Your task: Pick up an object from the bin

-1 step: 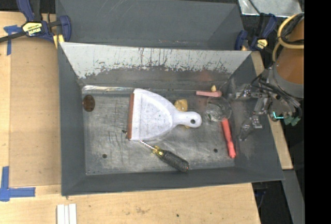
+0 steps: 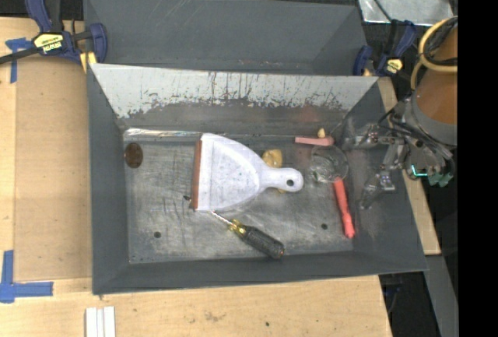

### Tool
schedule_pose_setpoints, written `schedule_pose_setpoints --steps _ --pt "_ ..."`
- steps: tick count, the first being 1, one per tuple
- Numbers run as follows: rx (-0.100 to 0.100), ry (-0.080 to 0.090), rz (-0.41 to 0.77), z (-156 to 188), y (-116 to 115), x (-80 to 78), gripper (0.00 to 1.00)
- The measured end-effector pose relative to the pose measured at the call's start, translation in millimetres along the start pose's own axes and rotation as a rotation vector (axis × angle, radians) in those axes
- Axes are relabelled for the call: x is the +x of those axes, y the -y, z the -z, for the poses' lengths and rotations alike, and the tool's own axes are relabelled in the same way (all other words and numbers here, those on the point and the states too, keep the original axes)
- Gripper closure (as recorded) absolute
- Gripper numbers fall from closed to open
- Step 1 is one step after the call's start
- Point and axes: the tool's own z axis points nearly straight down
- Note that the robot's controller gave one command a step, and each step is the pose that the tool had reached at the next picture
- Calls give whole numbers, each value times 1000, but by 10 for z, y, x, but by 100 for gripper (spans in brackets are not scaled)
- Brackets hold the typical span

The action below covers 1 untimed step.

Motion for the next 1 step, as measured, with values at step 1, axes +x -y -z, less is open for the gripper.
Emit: schedule_pose_setpoints --steps 1 --pt "2 8 32 -410 58 38 0"
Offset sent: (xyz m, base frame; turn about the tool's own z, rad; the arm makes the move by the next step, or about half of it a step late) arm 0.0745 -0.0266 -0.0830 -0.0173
